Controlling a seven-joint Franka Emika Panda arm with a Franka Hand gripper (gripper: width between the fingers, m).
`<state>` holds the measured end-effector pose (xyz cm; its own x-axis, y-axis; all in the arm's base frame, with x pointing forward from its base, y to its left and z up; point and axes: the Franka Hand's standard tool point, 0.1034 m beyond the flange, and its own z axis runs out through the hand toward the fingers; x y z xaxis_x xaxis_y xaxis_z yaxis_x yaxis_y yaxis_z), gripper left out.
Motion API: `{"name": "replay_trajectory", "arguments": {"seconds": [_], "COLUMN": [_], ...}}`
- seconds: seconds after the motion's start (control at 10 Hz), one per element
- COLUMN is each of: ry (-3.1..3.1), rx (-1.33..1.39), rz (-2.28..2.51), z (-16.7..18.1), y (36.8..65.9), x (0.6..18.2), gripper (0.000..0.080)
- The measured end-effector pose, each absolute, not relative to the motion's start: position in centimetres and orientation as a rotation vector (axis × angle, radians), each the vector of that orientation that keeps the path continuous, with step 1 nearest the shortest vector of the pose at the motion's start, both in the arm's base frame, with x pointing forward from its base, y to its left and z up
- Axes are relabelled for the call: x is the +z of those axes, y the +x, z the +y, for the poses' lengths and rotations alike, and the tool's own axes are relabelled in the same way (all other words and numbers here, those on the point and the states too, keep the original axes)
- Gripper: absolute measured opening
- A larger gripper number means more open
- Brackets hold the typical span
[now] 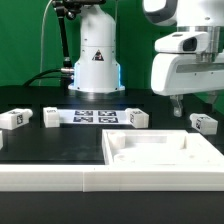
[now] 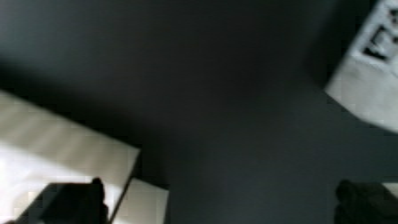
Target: Assemble one leg
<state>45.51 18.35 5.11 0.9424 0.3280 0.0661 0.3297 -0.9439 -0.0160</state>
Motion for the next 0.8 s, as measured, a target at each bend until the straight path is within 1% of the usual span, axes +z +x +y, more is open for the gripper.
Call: {"name": "replay_trajectory", "arguments": {"seconds": [0.2,0.3,0.6,0.7,0.8], "ry": [-3.075,-3.074,-3.08,-3.083,-3.11], "rx": [-0.104,-0.098,-0.074,-0.05,0.072], "rz": [-0.29,-0.219,-0.238,-0.243,-0.261], "z": [20.1,20.1,20.1,20.4,20.6], "y": [45.3,45.2,45.1,44.6,44.0], "x": [4.8,4.8,4.7,4.5,4.4], "gripper": [0.0649,0.0649,0.0649,0.0649,0.0649]}}
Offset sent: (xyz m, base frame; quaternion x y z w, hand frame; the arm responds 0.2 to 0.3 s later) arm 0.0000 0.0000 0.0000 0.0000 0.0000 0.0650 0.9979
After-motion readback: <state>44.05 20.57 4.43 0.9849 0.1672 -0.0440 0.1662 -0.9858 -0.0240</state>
